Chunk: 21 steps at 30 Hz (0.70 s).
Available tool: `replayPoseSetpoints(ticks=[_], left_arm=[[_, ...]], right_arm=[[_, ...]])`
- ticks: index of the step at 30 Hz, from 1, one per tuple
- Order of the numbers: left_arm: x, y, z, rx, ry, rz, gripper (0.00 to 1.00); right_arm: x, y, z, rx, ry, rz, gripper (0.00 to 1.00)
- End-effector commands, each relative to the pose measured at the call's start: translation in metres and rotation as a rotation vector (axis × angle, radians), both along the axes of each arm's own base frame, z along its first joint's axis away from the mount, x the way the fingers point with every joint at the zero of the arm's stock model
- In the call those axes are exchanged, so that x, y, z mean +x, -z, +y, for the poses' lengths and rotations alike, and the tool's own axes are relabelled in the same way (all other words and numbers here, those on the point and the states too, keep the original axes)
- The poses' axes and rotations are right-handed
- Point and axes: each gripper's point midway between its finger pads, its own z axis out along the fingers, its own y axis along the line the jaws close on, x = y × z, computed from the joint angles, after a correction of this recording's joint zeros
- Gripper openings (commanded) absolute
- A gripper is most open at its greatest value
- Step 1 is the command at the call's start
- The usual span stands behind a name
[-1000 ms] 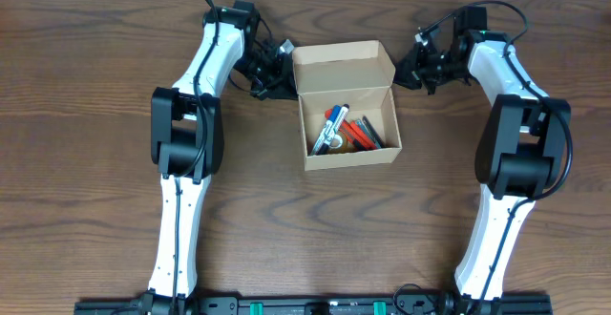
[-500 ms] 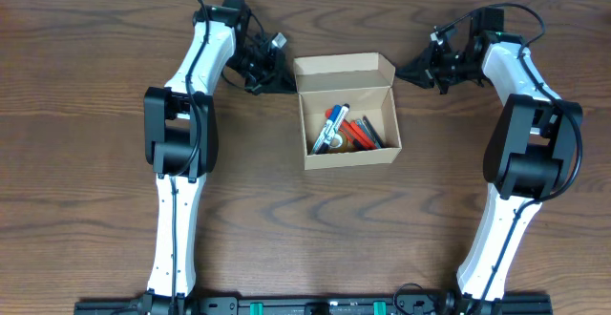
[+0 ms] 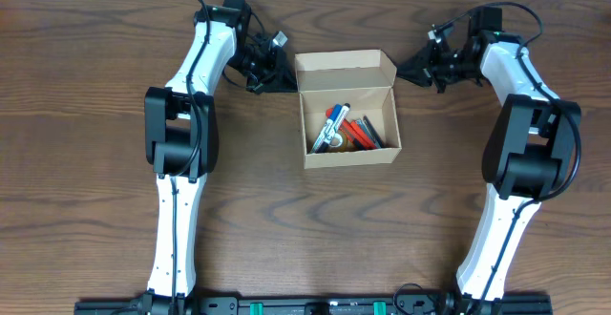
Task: Pack container
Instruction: 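Move both grippers to the box's folded-back lid flaps, then push the lid flaps upward with both grippers to raise the lid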
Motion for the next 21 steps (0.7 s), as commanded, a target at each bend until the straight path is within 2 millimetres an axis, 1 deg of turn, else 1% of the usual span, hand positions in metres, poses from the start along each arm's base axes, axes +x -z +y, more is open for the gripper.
replayPoseSetpoints(ticks=[1, 8, 10, 14, 18, 21], left_arm=[[0.001, -0.008, -0.008, -0.028, 0.009, -0.010, 0.06], [0.000, -0.008, -0.011, -0.030, 0.014, -0.011, 0.06], [0.000, -0.013, -0.015, -0.064, 0.014, -0.012, 0.06], [0.004, -0.023, -0.022, -0.138, 0.014, -0.029, 0.06], [0.005, -0.021, -0.021, -0.127, 0.010, -0.028, 0.06], [0.006, -0.018, -0.019, -0.105, 0.009, -0.032, 0.06]], right_arm=[[-0.003, 0.001, 0.022, 0.046, -0.027, 0.021, 0.02], [0.000, -0.005, 0.040, 0.075, -0.056, -0.009, 0.01], [0.001, -0.006, 0.042, 0.080, -0.057, -0.013, 0.01], [0.002, -0.006, 0.042, 0.079, -0.057, -0.016, 0.02], [0.001, -0.005, 0.042, 0.074, -0.055, -0.009, 0.02], [-0.001, 0.004, 0.036, 0.025, -0.036, 0.020, 0.02]])
